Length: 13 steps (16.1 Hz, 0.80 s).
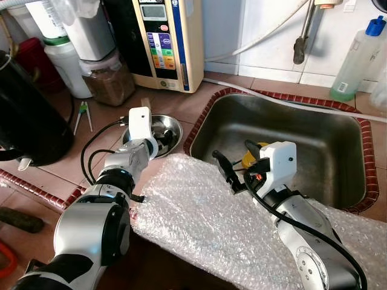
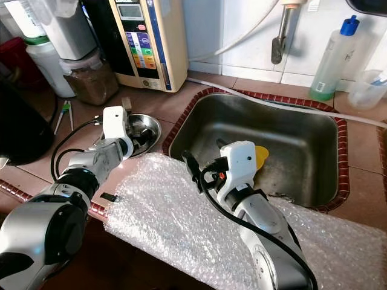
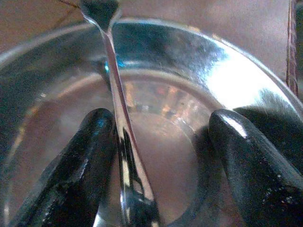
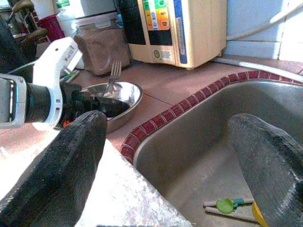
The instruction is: Kitchen organization
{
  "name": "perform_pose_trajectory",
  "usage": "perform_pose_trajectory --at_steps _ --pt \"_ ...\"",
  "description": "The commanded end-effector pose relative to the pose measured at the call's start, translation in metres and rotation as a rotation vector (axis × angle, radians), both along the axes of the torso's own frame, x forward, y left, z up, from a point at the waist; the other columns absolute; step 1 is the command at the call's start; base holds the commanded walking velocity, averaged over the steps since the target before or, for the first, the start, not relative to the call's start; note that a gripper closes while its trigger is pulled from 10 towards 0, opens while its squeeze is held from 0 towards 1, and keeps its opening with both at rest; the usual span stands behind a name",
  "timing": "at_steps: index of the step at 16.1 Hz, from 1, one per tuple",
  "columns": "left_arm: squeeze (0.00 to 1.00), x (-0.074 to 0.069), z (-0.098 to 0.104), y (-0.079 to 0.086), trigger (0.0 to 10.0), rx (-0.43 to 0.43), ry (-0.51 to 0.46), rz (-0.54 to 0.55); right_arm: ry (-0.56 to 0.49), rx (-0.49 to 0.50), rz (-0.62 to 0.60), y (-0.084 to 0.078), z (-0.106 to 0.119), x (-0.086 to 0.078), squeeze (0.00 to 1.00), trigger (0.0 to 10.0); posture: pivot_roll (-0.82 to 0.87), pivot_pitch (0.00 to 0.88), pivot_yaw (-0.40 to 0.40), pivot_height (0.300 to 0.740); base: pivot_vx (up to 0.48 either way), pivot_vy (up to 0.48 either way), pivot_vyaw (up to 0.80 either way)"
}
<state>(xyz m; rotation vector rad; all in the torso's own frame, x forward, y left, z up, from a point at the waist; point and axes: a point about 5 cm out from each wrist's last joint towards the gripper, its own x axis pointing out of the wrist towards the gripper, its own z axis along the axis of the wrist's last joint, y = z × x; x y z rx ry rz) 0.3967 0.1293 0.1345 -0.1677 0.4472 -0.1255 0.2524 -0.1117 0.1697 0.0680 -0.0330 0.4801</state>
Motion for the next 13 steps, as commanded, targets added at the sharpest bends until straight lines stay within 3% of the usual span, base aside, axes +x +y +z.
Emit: perform_pose_trajectory --at_steps 1,4,7,13 --pt "0.0 -0.001 -0.003 0.006 0.0 0.026 0.033 -0.004 -0.002 0.003 0.008 0.003 0.001 -0.002 0.0 10.0 -0.24 0.101 0.156 0.74 0.0 0.0 0.0" --pt "0.0 -0.002 -0.004 0.012 0.0 0.066 0.039 -0.033 0.014 0.017 0.044 0.005 -0.001 -0.004 0.0 10.0 -0.23 0.098 0.157 0.74 0.0 0.0 0.0" --pt "0.0 -0.003 -0.006 0.015 0.0 0.083 0.035 -0.044 0.043 0.05 0.2 0.014 -0.002 -0.014 0.0 10.0 -0.22 0.092 0.149 0.74 0.0 0.0 0.0" --pt "0.0 -0.006 -0.011 0.018 0.0 0.055 0.024 -0.044 0.05 0.041 0.233 0.015 -0.002 -0.014 0.0 10.0 -0.21 0.096 0.135 0.74 0.0 0.0 0.0"
